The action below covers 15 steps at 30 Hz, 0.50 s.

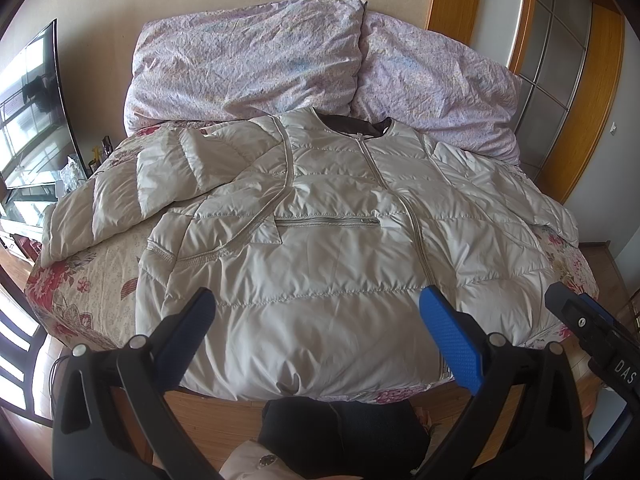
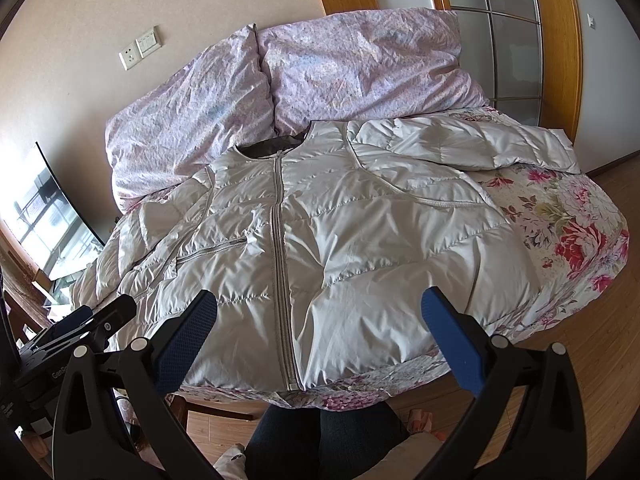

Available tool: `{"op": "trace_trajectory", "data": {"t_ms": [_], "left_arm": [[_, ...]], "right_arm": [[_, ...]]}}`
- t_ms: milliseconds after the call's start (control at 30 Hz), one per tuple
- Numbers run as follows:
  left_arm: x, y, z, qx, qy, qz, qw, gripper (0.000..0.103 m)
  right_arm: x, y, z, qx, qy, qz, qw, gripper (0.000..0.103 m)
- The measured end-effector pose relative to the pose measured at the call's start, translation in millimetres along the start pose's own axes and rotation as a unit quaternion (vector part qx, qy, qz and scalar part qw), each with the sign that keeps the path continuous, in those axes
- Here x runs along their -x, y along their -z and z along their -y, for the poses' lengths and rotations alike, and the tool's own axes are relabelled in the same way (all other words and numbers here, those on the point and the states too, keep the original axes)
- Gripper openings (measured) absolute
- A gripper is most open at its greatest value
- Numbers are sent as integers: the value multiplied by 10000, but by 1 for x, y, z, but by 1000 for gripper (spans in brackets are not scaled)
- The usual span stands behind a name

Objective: Fold large clothes

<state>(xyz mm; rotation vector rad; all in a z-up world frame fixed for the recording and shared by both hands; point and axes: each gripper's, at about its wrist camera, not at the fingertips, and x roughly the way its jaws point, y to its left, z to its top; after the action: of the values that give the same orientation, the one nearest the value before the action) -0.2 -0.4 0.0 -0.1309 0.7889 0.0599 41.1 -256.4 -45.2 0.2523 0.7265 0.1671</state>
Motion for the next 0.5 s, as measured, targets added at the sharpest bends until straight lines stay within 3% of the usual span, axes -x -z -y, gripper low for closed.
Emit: {"op": "trace_trajectory", "data": {"t_ms": [500], "left_arm": [[0,0,0,-2,-6,3,10000,101]], "right_arm": [[0,0,1,-2,7,-1,10000,102]]}}
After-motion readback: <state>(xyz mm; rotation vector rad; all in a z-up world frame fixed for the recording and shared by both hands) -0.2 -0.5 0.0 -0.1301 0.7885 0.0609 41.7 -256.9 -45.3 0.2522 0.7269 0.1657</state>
